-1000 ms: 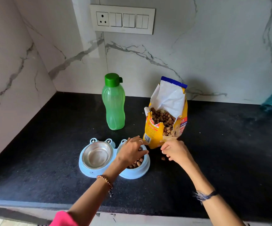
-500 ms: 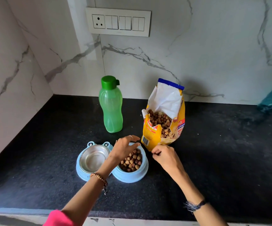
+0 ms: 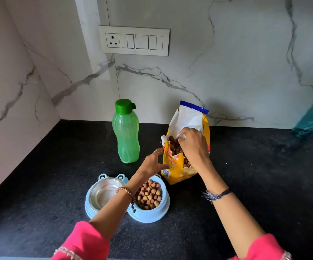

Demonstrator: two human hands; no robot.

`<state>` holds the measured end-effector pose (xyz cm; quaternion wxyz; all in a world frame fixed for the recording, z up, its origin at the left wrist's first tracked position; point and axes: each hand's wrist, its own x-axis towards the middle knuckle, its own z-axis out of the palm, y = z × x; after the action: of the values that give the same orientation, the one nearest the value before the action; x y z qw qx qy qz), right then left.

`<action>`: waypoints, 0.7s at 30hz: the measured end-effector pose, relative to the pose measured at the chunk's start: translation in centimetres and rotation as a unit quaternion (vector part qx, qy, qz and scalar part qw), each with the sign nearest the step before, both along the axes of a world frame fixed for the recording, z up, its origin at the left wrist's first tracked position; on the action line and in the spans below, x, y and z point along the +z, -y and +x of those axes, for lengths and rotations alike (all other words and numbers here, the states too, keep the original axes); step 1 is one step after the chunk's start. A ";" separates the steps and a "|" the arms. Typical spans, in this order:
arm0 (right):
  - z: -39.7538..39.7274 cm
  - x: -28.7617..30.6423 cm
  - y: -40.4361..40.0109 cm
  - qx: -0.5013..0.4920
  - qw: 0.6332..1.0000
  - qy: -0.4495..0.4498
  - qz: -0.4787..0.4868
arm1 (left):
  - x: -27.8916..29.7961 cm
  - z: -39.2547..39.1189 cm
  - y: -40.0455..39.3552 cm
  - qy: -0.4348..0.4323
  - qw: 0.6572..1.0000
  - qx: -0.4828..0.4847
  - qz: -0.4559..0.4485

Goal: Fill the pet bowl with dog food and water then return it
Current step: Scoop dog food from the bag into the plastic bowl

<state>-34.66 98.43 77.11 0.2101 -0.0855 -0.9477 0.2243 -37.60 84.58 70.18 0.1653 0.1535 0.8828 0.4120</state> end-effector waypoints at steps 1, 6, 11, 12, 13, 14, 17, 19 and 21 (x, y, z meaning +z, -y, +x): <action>0.2 0.3 -0.1 0.011 0.999 -0.009 -0.029 | -0.1 0.0 -0.1 0.005 1.000 -0.004 0.001; 2.1 1.9 -1.4 0.063 0.976 -0.120 -0.173 | -0.1 -0.2 -0.4 0.022 0.999 -0.029 -0.008; 3.5 0.7 -5.4 -0.012 0.933 -0.253 -0.258 | -0.1 -0.1 -1.8 0.017 1.000 -0.019 -0.014; 3.5 -0.1 -6.2 -0.028 0.922 -0.263 -0.282 | -0.4 -0.1 -2.2 0.010 1.000 -0.002 -0.028; 3.5 -1.2 -7.1 -0.043 0.916 -0.261 -0.303 | -0.7 0.0 -2.6 0.004 0.999 0.017 -0.050; 3.4 -2.5 -7.8 -0.058 0.914 -0.243 -0.319 | -0.8 0.3 -3.0 -0.002 0.996 0.036 -0.078; 2.8 -7.0 -10.0 -0.090 0.920 -0.120 -0.363 | -1.5 1.3 -4.9 -0.001 0.990 0.055 -0.129; 2.3 -9.2 -10.9 -0.071 0.922 -0.019 -0.381 | -2.0 1.7 -6.0 0.015 0.990 0.057 -0.130; 1.7 -10.4 -11.4 -0.010 0.898 0.059 -0.435 | -2.4 1.7 -6.8 0.034 0.990 0.068 -0.120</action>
<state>-32.97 109.82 66.72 0.0982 -0.1910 -0.7653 0.6068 -35.88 91.40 67.76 0.1842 0.0577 0.9279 0.3189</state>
